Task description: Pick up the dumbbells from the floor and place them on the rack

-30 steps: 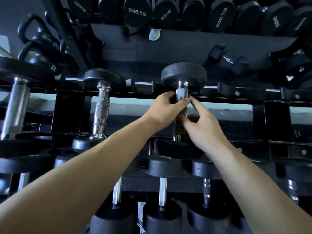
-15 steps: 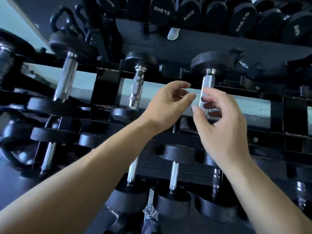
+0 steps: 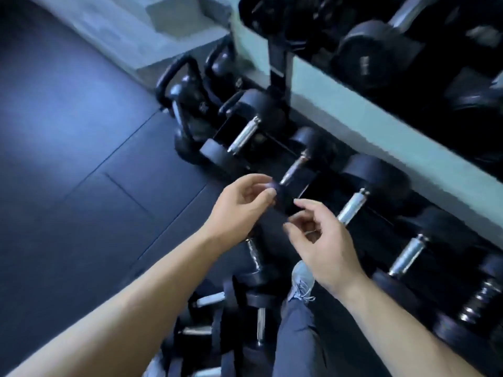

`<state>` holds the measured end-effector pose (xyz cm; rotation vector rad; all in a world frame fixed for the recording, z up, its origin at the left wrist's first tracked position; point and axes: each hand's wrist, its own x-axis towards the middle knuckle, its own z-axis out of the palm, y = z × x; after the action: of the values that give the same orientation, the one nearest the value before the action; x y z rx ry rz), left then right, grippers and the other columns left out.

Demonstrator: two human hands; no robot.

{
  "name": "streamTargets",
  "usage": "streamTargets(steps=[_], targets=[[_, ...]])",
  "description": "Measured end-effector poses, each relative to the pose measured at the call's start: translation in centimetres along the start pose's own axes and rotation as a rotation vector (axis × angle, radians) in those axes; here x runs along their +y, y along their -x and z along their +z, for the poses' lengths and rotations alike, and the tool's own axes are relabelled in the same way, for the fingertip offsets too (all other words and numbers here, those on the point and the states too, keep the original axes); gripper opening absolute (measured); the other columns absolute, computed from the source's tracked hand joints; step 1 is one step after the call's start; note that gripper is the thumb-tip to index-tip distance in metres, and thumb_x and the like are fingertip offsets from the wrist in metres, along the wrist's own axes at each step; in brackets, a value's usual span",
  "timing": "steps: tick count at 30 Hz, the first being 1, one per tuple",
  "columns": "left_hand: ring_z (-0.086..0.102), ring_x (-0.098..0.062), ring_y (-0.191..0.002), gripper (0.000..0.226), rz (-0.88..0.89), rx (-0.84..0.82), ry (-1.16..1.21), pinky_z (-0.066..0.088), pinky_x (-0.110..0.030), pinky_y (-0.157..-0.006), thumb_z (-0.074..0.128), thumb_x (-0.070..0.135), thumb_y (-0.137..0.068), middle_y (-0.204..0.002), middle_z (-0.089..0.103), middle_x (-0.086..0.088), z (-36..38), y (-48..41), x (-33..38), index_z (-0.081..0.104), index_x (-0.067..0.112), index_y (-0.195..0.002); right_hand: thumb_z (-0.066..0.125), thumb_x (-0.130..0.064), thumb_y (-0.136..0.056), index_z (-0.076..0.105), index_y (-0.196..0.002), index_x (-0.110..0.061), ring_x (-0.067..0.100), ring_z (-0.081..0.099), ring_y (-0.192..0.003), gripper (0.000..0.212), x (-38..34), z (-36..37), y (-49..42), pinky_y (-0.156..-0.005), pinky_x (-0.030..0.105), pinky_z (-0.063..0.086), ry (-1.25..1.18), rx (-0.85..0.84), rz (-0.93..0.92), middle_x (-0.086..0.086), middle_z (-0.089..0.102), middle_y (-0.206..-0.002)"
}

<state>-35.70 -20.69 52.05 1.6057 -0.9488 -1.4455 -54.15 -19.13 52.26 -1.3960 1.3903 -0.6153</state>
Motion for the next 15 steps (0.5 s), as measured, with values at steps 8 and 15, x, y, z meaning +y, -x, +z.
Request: streamTargets(steps=[8,15], targets=[[0.076,-0.016,-0.089,0.009,-0.305,0.439,0.098,0.059,-0.044,-0.099,0.064,0.019,-0.101,-0.103,0.078,-0.006,-18.4,9.8,-24.3,0.067,0.026,-0.105,0.076,-0.026,-0.088,0.062,-0.112,-0.042,0.005,0.066,-0.077,0.032,10.5,24.2,2.2,-0.084,0.034,0.057,0.213,-0.457,0.086,-0.016,0.071,-0.088],[0.073,-0.025,-0.106,0.025,-0.561,0.701,0.245,0.054,-0.053,-0.105,0.070,0.035,-0.094,-0.106,0.074,0.001,-24.7,14.9,-48.1,0.066,0.022,-0.115,0.073,-0.032,-0.090,0.061,-0.127,-0.035,0.007,0.064,-0.078,0.039,24.0,42.8,2.4,-0.077,0.017,0.049,0.361,-0.752,0.117,-0.007,0.073,-0.095]])
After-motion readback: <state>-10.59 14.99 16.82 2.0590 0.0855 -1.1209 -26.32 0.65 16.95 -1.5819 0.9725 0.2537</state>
